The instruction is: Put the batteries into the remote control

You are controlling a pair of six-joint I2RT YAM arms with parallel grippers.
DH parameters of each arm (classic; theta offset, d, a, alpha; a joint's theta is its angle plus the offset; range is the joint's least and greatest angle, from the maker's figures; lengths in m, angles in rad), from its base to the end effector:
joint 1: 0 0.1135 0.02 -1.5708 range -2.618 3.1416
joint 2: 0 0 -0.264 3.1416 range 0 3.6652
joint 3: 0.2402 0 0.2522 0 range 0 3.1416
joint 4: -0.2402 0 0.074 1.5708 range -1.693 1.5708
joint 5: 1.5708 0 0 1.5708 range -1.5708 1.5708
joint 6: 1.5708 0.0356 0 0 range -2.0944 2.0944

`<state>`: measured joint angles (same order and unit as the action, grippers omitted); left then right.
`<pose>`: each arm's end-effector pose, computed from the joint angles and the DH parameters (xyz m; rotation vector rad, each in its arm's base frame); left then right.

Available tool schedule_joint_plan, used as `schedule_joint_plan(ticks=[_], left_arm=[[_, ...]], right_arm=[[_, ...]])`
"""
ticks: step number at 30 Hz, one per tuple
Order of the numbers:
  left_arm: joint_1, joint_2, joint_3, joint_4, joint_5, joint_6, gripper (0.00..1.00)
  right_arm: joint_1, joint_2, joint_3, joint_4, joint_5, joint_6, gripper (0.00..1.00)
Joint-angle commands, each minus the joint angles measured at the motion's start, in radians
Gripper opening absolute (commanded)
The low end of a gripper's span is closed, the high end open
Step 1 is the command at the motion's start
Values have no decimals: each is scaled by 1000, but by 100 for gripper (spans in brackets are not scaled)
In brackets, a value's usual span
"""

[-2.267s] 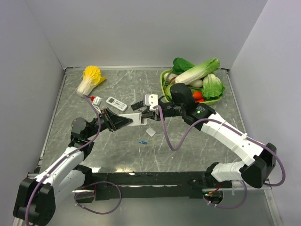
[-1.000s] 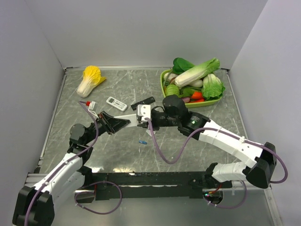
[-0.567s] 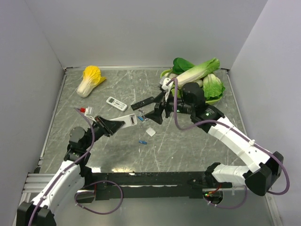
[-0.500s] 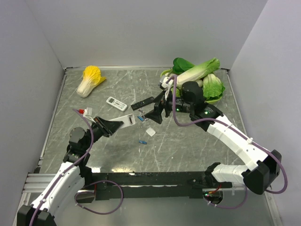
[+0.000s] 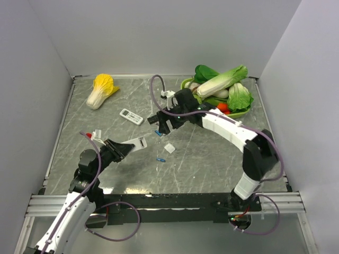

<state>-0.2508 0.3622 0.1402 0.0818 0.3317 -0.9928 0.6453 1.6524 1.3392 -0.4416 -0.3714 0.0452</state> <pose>0.1249 -0.0440 0.1966 -0.4173 1.8101 -1.1804 0.2887 0.2335 0.2848 -0.8893 2.2196 0.7700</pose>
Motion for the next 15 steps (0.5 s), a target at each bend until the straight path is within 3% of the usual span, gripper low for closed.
schedule_joint_plan(ticks=[1, 5, 9, 15], left_arm=[[5, -42, 38, -76, -22, -14, 1], [5, -46, 65, -134, -22, -1, 1], [7, -40, 91, -177, -22, 17, 1], [7, -42, 113, -208, -25, 34, 1]], right_arm=[[-1, 136, 139, -104, 169, 41, 88], [-3, 222, 190, -98, 198, 38, 77], [-1, 309, 241, -89, 219, 21, 54], [-1, 402, 305, -129, 215, 2, 33]])
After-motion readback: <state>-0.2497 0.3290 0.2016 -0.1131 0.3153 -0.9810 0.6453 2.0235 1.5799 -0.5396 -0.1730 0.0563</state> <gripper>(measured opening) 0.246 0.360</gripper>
